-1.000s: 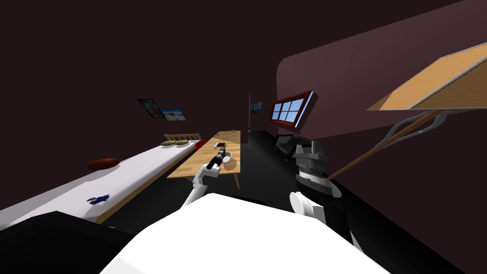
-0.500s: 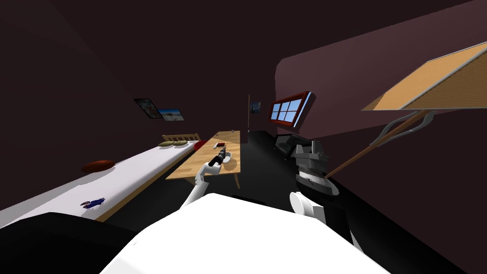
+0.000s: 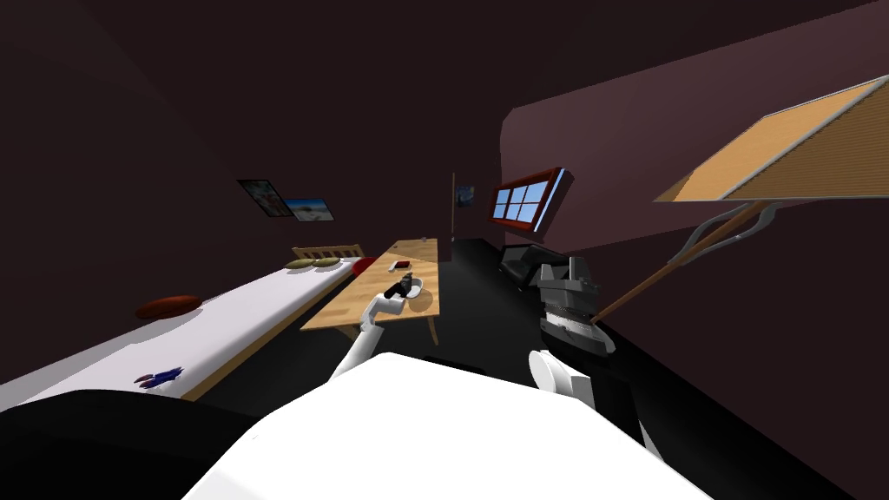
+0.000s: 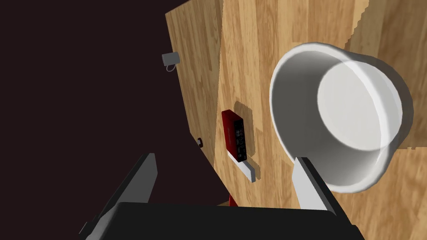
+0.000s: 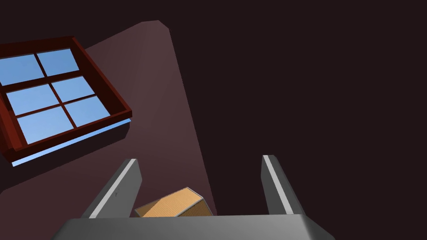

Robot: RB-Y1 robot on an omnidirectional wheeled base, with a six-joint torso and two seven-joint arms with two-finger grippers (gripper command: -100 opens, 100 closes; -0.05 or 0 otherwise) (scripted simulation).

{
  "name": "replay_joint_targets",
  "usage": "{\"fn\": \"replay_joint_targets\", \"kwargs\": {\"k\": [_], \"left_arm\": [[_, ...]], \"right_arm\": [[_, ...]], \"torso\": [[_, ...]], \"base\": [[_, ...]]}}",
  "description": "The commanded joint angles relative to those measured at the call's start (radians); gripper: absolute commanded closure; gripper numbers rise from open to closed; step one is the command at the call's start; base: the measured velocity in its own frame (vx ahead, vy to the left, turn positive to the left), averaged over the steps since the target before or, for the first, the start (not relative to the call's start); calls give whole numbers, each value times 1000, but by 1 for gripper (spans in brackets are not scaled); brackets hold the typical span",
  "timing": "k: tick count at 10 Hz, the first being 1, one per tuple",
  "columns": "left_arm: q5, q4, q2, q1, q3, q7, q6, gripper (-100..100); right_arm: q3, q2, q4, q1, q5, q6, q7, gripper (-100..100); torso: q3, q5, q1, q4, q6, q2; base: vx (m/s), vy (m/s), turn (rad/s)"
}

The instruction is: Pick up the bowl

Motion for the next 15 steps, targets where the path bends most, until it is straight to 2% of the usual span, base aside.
{"fn": "replay_joint_targets", "kwargs": {"k": [1, 2, 3, 4, 5, 6, 7, 8, 9, 10, 11, 12, 13, 15], "left_arm": [[12, 42, 4, -26, 6, 15, 50, -100], [12, 42, 4, -26, 6, 15, 65, -100], [20, 77, 5, -50, 11, 28, 103, -100], [20, 77, 5, -50, 11, 28, 116, -100], [29, 113, 6, -74, 17, 41, 154, -100], [29, 113, 6, -74, 17, 41, 164, -100], [39, 148, 6, -98, 22, 53, 203, -100], [39, 148, 6, -98, 22, 53, 210, -100], [48, 183, 6, -120, 27, 65, 251, -100], [48, 183, 6, -120, 27, 65, 254, -100], [57, 217, 5, -142, 33, 77, 295, -100], [66, 246, 4, -163, 38, 89, 320, -100], [66, 250, 4, -163, 38, 89, 333, -100], [84, 312, 1, -201, 47, 110, 392, -100]], "right_arm": [[0, 0, 0, 0, 0, 0, 0, 0], [0, 0, 0, 0, 0, 0, 0, 0], [0, 0, 0, 0, 0, 0, 0, 0], [0, 0, 0, 0, 0, 0, 0, 0], [0, 0, 0, 0, 0, 0, 0, 0], [0, 0, 0, 0, 0, 0, 0, 0], [0, 0, 0, 0, 0, 0, 0, 0], [0, 0, 0, 0, 0, 0, 0, 0], [0, 0, 0, 0, 0, 0, 0, 0], [0, 0, 0, 0, 0, 0, 0, 0], [0, 0, 0, 0, 0, 0, 0, 0], [0, 0, 0, 0, 0, 0, 0, 0], [0, 0, 0, 0, 0, 0, 0, 0], [0, 0, 0, 0, 0, 0, 0, 0]], "torso": [[0, 0, 0, 0, 0, 0], [0, 0, 0, 0, 0, 0], [0, 0, 0, 0, 0, 0], [0, 0, 0, 0, 0, 0], [0, 0, 0, 0, 0, 0], [0, 0, 0, 0, 0, 0], [0, 0, 0, 0, 0, 0], [0, 0, 0, 0, 0, -1], [0, 0, 0, 0, 0, -1], [0, 0, 0, 0, 0, -1], [0, 0, 0, 0, 0, -1], [0, 0, 0, 0, 0, -1], [-1, 0, 1, 0, 0, -1], [-1, 0, 0, 0, 0, -1]], "base": [[2, 31, -42], [1, 25, -25], [4, 32, -35], [2, 27, -27], [2, 31, -47], [5, 25, -25], [10, 31, -32], [9, 29, -24], [12, 28, -43], [11, 24, -22], [9, 28, -38], [19, 50, -62], [15, 40, -26], [18, 37, -44]]}}
